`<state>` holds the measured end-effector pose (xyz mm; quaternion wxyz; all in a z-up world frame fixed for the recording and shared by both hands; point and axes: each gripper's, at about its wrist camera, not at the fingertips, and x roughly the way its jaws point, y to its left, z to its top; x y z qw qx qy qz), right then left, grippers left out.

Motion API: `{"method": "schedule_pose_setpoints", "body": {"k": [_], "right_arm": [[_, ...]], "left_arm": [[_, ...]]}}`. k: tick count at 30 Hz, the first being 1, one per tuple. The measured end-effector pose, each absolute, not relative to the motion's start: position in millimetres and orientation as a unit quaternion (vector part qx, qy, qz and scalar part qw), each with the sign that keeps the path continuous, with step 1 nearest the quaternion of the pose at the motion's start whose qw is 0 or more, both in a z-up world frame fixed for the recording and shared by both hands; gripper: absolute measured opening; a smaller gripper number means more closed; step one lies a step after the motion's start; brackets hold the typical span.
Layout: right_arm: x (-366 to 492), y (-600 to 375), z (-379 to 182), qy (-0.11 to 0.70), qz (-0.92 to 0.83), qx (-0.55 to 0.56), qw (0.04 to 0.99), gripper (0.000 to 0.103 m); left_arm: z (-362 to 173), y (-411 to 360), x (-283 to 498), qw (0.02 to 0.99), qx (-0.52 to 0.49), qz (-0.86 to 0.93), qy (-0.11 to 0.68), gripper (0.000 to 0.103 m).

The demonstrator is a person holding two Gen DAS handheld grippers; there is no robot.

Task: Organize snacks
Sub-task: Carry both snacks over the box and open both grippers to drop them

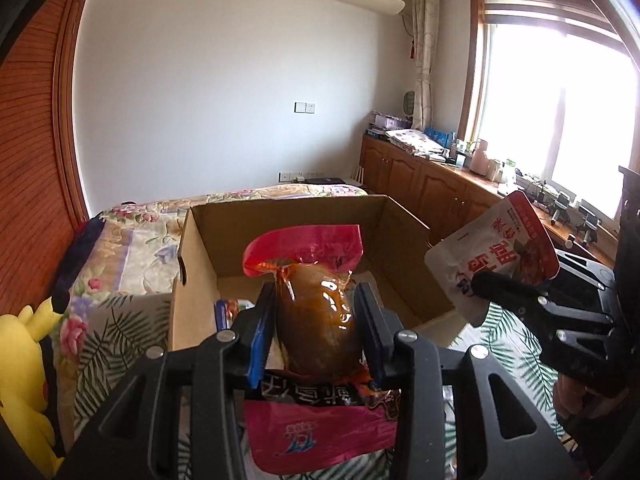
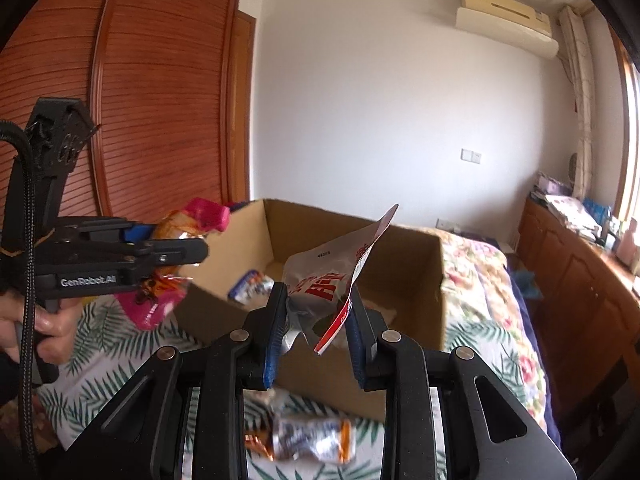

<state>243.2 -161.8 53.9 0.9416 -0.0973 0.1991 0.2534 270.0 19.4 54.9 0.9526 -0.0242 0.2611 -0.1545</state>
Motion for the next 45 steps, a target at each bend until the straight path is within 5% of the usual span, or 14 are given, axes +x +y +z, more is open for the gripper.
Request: {"method": "schedule_pose_setpoints", "body": {"k": [20,45], "right_arm": [[305,-138,32,0.231,0.246,-0.108,0.935,0.027],[351,-126,1,0.328,0.261,-0.091,0.903,0.028]], "left_arm": [[14,21,354,0.94,-0.03,-0.112,0.32,0.038],[-6,5,362,0.929,0.014,-0.097,0.357,0.043]]}}
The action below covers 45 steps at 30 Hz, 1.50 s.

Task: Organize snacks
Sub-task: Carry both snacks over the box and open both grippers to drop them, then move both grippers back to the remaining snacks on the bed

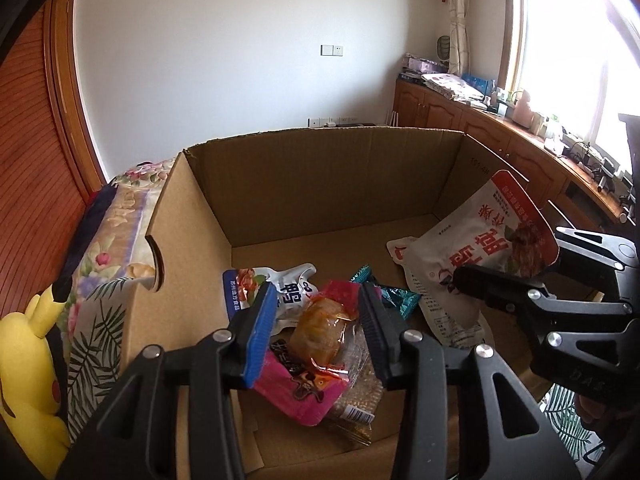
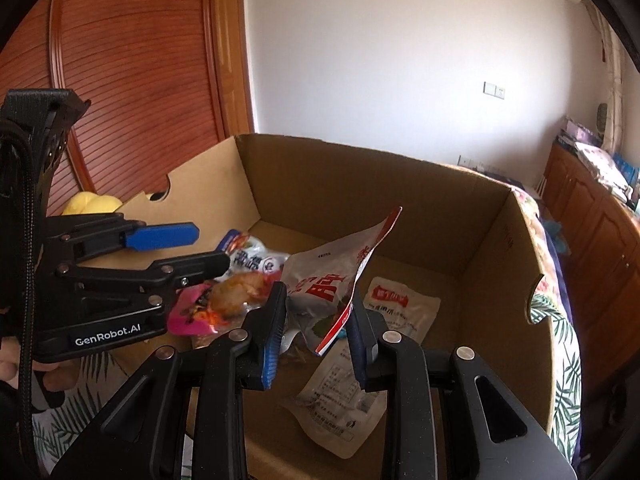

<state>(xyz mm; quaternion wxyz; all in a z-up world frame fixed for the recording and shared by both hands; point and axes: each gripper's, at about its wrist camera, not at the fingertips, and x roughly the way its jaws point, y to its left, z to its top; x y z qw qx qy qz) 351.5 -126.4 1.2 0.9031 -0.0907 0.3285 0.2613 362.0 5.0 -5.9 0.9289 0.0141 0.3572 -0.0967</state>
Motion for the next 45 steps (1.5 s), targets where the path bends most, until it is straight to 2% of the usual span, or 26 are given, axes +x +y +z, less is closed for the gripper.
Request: {"method": "schedule_pose_setpoints", "body": {"k": [7,20,25,30,33,38,41,45], "right_arm": [[348,-131,4,0.323,0.261,-0.084,0.906,0.037],[329,-140,12,0.298,0.254,-0.075,0.917,0.041],[305,-153,26,0.284,0.248,-0.069,0.924,0.043],[279,-167,39,0.274,0.241,-0.064,0.929,0.048],[260,-175,40,0.273,0.233,-0.064,0.931,0.051],[231,-191,32,0.279,0.218,-0.057,0.934,0.054],[217,-197,25,0.283,0.21,-0.056,0.934,0.055],[200,-209,10,0.291,0.204,-0.051,0.933,0.06]], "left_arm": [[-7,7,363,0.93,0.015,-0.094,0.355,0.044],[-1,9,353,0.939,0.02,-0.092,0.332,0.047],[20,5,329,0.946,0.023,-0.103,0.305,0.048],[43,-3,290,0.952,0.035,-0.115,0.28,0.058],[48,-4,264,0.954,0.038,-0.124,0.272,0.059],[45,-10,225,0.952,0.045,-0.13,0.272,0.062],[35,-9,206,0.951,0.04,-0.136,0.274,0.068],[14,-11,186,0.945,0.038,-0.144,0.292,0.068]]}}
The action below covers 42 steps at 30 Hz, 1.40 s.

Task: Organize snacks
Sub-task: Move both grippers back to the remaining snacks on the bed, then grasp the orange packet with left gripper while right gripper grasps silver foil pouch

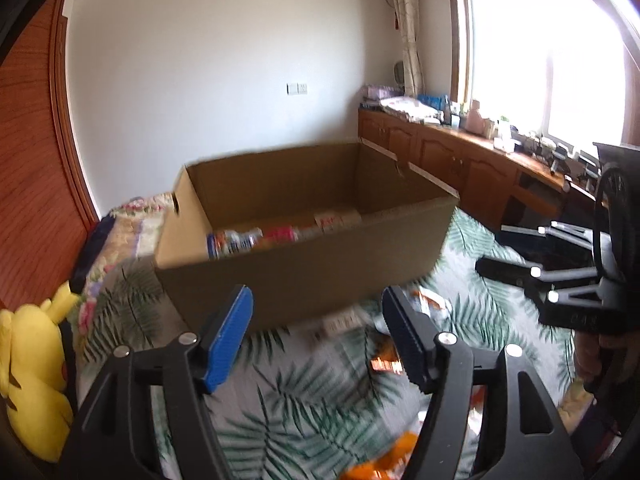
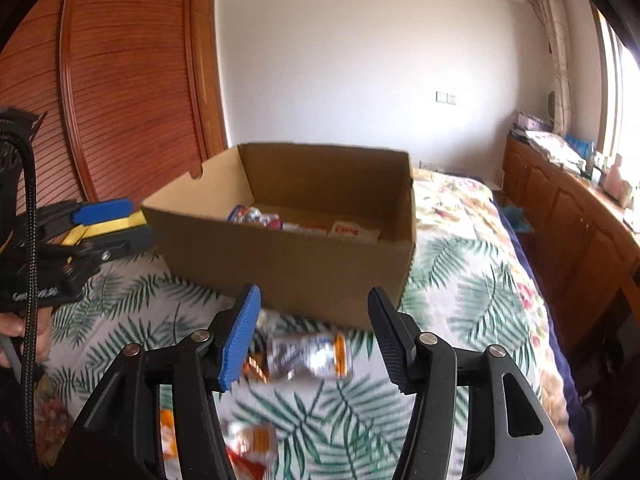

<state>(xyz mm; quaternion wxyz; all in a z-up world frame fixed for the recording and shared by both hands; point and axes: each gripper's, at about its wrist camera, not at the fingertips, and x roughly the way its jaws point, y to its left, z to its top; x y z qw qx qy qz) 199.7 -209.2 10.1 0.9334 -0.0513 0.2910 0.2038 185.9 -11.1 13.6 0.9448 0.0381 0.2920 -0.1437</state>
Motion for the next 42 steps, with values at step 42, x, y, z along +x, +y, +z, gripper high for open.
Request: {"method": "schedule_pose_setpoints", "body": {"k": [42], "right_arm": [[183,-255,-66,0.324,0.157,-0.039,0.932,0.071]], "left_arm": [[-75,-78,114,0.892,0.094,-0.227,0.379,0.069]]}}
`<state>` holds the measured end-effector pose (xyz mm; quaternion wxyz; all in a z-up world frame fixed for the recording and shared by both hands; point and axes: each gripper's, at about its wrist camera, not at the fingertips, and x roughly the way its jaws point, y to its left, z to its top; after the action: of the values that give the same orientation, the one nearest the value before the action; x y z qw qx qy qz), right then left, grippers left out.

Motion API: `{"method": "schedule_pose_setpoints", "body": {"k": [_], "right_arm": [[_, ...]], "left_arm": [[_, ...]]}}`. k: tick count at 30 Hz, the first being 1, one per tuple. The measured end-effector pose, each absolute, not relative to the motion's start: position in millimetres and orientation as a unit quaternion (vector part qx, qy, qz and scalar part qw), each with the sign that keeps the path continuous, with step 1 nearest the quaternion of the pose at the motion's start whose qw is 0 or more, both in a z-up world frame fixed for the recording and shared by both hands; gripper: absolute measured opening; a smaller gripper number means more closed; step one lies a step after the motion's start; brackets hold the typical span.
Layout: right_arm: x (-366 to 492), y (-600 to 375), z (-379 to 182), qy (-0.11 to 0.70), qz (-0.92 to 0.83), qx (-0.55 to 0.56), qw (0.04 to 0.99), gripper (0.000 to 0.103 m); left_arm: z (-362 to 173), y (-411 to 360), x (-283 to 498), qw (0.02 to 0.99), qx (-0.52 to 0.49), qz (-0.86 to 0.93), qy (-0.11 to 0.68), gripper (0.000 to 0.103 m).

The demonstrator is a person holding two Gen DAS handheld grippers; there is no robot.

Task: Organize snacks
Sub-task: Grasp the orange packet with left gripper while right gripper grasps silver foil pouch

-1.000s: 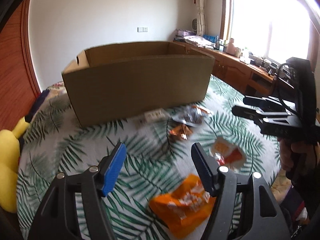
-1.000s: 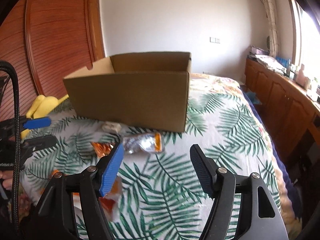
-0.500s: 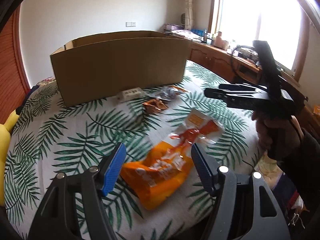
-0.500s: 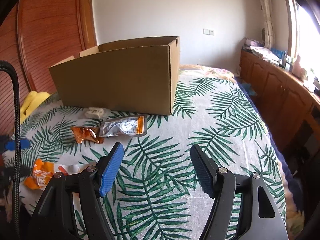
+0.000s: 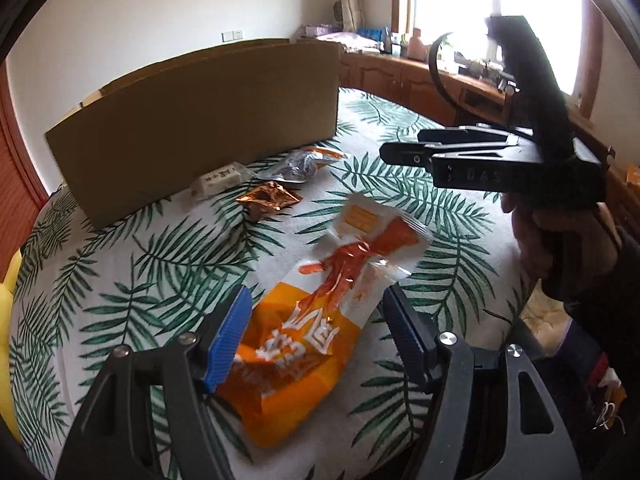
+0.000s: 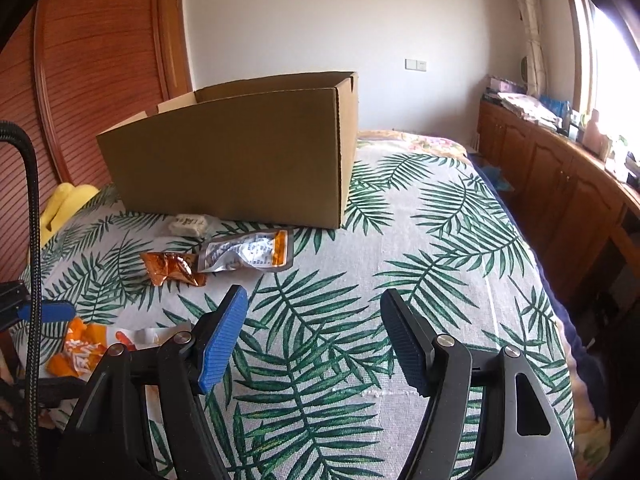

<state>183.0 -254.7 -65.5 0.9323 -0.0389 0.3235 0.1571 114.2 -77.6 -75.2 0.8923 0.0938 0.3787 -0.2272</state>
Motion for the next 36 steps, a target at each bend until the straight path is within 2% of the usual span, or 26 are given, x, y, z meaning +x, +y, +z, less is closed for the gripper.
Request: {"method": "schedule_pose_setpoints", "body": {"k": [13,15,17,21,29,36], "right_arm": [[182,-255,-66,0.318,0.154,-0.042,0.934,0.071],[182,-254,-66,0.318,0.154,-0.043,0.935,0.071],[182,-254,-66,0.318,0.154,-0.043,0.934,0.071],[183,-253,-67,0.322,0.154,-0.043,0.933,0.071],[189,-243,-66,0.337,0.155,-0.061,0.927,0.069],[205,-231,-71,0.373,0.18,-0.011,0.91,0.069]], "left_arm": [[-91,-80,145,0.885,0.083,-0.203,0.411,0.07],[-92,-80,146,0.884,0.087,-0.206,0.41,0.065],[-89,-79,144,0.884,0.089,-0.209,0.41,0.053],[-87,-72,140,0.886,0.091,-0.202,0.407,0.046],[-74,-48,132,0.897,0.061,-0.191,0.393,0.042],[-62,-25,128,0.907,0.018,-0.185,0.377,0.042]]}}
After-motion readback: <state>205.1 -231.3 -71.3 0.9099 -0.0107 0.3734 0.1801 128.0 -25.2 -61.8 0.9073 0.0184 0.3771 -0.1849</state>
